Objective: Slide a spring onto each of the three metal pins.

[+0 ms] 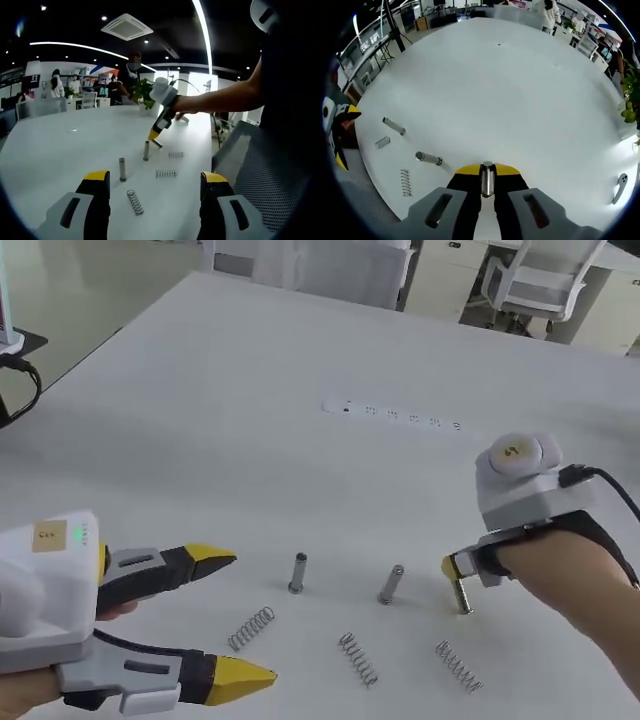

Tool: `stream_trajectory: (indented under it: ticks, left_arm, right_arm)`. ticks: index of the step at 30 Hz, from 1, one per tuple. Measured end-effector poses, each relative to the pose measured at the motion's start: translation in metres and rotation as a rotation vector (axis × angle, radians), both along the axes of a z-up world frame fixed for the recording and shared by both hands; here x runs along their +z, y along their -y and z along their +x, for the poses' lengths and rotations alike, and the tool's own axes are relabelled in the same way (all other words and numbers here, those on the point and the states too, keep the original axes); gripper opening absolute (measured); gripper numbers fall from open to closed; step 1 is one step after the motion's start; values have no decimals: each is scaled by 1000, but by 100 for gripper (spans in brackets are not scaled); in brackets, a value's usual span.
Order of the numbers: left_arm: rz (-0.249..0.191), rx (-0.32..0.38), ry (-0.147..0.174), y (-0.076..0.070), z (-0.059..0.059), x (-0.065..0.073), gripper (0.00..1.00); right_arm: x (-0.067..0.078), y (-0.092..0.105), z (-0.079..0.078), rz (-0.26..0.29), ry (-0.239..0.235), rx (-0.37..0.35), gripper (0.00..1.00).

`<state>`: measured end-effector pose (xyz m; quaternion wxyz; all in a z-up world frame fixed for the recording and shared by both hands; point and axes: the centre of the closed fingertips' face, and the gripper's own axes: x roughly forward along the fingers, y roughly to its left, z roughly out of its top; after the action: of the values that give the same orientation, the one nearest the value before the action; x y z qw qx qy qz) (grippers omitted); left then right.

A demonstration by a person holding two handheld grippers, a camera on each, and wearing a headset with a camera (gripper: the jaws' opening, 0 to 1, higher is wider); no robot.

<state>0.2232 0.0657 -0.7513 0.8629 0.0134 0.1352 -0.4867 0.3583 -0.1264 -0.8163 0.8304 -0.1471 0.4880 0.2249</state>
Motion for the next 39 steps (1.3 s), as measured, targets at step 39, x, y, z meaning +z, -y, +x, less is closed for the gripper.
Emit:
stream_trajectory:
  ticks: [39]
  left_arm:
    - [14,-37,13,5,-4,5,69]
  right_arm:
    - [13,11,-25,80,144,34,5]
